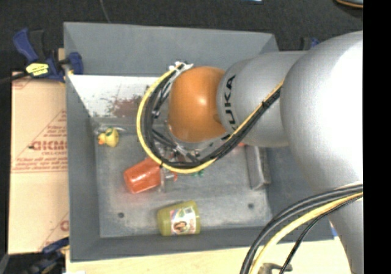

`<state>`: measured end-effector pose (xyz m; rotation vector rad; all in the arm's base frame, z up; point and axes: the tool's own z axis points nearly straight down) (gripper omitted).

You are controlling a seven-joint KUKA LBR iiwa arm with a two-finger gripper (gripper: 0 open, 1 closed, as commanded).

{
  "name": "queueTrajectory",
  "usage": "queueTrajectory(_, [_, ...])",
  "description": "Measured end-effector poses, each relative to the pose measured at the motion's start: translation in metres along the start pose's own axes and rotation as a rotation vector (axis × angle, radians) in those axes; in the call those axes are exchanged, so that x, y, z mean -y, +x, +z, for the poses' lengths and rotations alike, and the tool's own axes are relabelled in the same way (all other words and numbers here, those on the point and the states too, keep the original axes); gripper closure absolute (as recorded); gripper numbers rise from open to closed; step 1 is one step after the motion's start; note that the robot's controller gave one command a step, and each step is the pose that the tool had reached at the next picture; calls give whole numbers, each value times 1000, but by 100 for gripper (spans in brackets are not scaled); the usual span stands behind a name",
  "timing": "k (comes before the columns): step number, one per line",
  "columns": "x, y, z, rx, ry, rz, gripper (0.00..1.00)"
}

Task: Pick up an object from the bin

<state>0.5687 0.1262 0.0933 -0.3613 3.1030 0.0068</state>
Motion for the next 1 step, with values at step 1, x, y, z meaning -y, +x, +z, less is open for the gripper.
queueTrajectory(1, [0, -1, -26, 0, 0, 1, 100])
